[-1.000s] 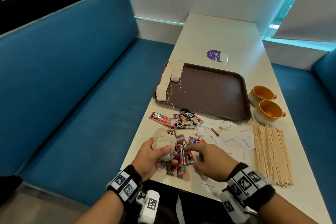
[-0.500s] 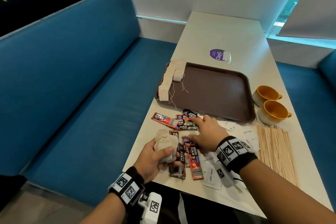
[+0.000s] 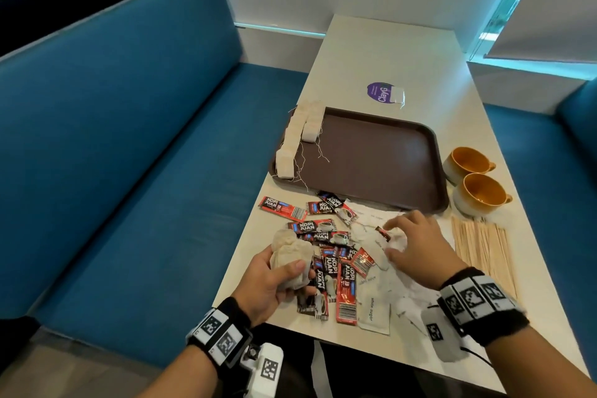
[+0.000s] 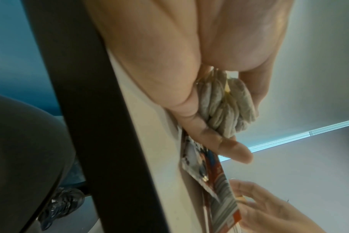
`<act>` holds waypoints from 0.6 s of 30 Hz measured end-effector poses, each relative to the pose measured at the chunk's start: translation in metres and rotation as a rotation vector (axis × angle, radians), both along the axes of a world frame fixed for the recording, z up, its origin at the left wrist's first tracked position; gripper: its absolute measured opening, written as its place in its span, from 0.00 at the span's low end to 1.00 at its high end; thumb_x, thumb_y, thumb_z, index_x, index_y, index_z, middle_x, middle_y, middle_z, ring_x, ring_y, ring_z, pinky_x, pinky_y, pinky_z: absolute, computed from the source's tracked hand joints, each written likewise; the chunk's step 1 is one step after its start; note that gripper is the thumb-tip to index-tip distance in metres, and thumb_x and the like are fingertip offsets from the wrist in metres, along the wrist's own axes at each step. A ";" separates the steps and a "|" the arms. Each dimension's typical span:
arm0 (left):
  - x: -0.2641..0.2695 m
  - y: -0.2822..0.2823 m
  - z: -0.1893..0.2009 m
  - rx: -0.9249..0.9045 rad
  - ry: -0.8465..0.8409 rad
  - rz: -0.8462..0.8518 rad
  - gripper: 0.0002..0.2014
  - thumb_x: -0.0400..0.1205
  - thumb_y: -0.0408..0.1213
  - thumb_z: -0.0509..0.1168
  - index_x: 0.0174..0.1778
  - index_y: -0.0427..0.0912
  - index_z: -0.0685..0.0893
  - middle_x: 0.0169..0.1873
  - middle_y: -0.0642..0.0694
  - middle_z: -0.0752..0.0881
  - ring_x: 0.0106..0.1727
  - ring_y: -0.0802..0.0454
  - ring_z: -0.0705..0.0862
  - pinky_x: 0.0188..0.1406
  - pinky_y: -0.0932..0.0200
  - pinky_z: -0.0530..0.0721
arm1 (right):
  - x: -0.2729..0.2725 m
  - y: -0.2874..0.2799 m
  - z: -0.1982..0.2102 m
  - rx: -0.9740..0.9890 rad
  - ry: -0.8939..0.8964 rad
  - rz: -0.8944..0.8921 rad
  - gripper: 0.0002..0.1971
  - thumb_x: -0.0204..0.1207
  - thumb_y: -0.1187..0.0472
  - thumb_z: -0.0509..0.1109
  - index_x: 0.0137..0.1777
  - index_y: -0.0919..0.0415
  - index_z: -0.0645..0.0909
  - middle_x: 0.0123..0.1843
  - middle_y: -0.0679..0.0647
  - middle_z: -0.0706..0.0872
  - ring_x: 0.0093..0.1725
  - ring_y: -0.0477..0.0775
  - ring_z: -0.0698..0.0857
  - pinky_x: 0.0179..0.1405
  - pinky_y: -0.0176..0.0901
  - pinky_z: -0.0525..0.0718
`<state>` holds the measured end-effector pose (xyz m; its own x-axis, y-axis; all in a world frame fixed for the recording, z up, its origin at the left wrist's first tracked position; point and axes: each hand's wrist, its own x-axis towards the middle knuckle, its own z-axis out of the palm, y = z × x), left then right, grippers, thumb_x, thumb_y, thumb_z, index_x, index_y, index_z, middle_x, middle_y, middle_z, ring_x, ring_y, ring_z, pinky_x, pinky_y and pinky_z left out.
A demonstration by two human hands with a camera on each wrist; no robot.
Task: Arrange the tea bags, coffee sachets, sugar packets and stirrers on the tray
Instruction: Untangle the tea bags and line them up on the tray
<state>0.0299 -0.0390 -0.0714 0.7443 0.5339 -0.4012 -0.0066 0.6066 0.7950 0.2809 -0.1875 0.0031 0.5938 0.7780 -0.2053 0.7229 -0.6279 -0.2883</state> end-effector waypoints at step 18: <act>0.003 -0.002 0.004 0.007 -0.030 0.022 0.39 0.66 0.39 0.84 0.70 0.32 0.76 0.44 0.28 0.88 0.38 0.36 0.89 0.41 0.48 0.88 | -0.017 0.034 -0.004 0.019 0.027 0.287 0.26 0.81 0.41 0.68 0.79 0.37 0.72 0.85 0.39 0.67 0.85 0.48 0.62 0.84 0.56 0.65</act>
